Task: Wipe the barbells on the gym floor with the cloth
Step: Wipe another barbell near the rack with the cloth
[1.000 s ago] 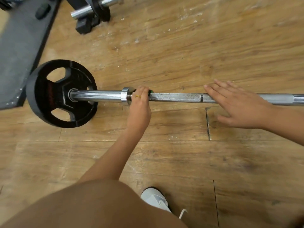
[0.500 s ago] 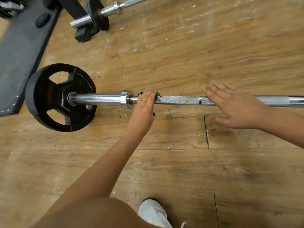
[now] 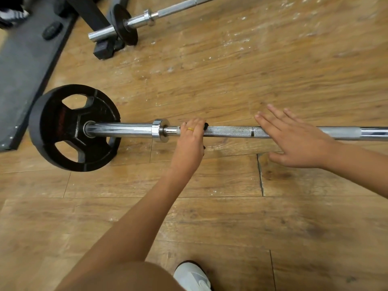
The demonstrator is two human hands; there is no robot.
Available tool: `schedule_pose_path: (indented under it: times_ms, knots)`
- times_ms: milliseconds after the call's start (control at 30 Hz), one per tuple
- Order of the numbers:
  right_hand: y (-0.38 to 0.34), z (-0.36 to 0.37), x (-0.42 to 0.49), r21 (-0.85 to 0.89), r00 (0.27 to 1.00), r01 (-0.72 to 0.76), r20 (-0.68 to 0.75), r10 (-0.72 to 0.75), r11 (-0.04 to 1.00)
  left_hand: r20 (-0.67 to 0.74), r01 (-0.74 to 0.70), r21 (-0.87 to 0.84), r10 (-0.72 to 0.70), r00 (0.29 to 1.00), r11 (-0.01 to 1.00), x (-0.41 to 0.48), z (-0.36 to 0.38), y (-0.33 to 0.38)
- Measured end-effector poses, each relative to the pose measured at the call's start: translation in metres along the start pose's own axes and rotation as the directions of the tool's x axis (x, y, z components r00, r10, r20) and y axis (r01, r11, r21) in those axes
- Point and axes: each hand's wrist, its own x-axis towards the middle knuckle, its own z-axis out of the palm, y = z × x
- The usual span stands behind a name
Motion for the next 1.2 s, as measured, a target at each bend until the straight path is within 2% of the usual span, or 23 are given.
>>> schedule_pose_path:
  times_ms: [67, 200, 367, 433, 633, 700, 800, 833, 967, 1000, 1067, 1200]
  knots:
    - [0.001, -0.001, -0.001, -0.002, 1.000, -0.001, 0.011, 0.001, 1.000, 0.015, -0.018, 0.001, 0.018, 1.000, 1.000, 0.002, -0.005, -0.010]
    - [-0.003, 0.003, -0.003, -0.031, 1.000, -0.012, -0.010, 0.012, 0.999, -0.049, 0.227, -0.032, -0.228, 0.972, 0.973, -0.002, -0.010, -0.032]
    - [-0.007, 0.003, -0.005, -0.068, 0.999, -0.015, -0.033, 0.013, 0.998, 0.001, 0.085, -0.032, -0.085, 0.996, 0.996, -0.007, -0.004, -0.010]
    - [-0.010, 0.004, -0.007, -0.073, 0.999, -0.024, -0.038, 0.021, 0.997, -0.003, 0.076, -0.051, -0.077, 0.997, 0.996, -0.008, -0.004, -0.012]
    - [-0.018, 0.005, -0.015, -0.088, 0.998, -0.012, -0.065, 0.007, 0.996, -0.017, 0.326, -0.147, -0.332, 0.943, 0.934, -0.007, -0.011, 0.002]
    - [-0.022, 0.006, -0.018, -0.096, 0.997, -0.005, -0.073, -0.002, 0.995, 0.014, 0.287, -0.113, -0.288, 0.958, 0.951, -0.011, -0.007, 0.014]
    - [-0.027, 0.008, -0.023, -0.104, 0.997, -0.011, -0.075, 0.003, 0.995, 0.075, 0.095, -0.095, -0.088, 0.993, 0.991, -0.021, -0.005, 0.020]
    - [-0.029, 0.008, -0.025, -0.108, 0.997, -0.012, -0.071, 0.004, 0.994, 0.079, 0.091, -0.094, -0.084, 0.993, 0.991, -0.021, -0.005, 0.015]
    - [-0.035, 0.012, -0.029, -0.106, 0.996, -0.009, -0.085, 0.000, 0.994, 0.027, 0.385, -0.076, -0.384, 0.923, 0.920, -0.022, -0.019, -0.021]
    - [-0.036, 0.013, -0.030, -0.103, 0.996, -0.007, -0.085, -0.002, 0.995, 0.022, 0.409, -0.061, -0.408, 0.913, 0.911, -0.024, -0.022, -0.023]
    - [-0.039, 0.014, -0.034, -0.096, 0.997, -0.003, -0.077, -0.004, 0.995, 0.037, 0.374, -0.039, -0.372, 0.927, 0.927, -0.029, -0.024, -0.012]
    - [-0.046, 0.011, -0.043, -0.089, 0.998, -0.008, -0.057, 0.003, 0.996, 0.072, 0.196, -0.082, -0.190, 0.979, 0.977, -0.039, -0.018, 0.008]
